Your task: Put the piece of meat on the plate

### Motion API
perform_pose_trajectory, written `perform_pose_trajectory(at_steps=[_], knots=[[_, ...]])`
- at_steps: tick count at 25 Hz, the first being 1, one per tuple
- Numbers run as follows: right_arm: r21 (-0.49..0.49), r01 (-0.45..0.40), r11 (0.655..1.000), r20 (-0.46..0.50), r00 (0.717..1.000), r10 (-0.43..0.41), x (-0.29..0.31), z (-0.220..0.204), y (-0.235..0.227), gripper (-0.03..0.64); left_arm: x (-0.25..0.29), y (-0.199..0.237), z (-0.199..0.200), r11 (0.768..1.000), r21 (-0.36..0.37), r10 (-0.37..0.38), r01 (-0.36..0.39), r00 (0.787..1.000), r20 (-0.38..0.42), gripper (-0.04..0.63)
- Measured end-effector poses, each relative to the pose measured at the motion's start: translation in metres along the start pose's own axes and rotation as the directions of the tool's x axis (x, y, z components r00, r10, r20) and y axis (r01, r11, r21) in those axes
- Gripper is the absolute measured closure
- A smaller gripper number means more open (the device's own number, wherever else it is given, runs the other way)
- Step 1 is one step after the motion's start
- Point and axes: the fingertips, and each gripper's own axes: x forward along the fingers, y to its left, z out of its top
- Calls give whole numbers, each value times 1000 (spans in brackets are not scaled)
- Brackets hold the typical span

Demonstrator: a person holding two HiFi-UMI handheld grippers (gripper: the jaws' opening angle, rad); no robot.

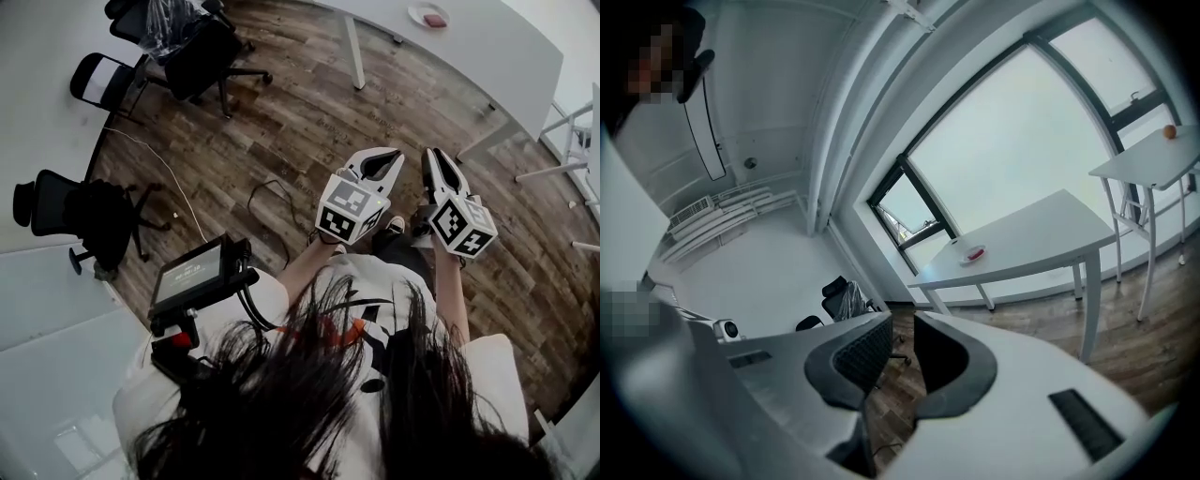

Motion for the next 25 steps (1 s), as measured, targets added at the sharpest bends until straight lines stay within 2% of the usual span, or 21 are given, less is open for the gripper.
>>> perform_pose_trajectory(at_steps=[8,13,18,25], knots=[[-9,8,1000,18,1000,-8,-34,-51,69,538,-83,2,-32,1000,-8,-9,9,1000,4,591],[-22,22,1000,28,999,-21,-80,-90,118,538,-142,-26,-52,999,7,-52,52,999,13,591],[-22,41,999,31,999,-40,-78,-99,114,538,-136,-26,-56,996,21,-81,81,997,11,591],[-45,49,998,52,998,-46,-92,-98,121,538,-147,-33,-47,995,49,-92,90,995,46,591]])
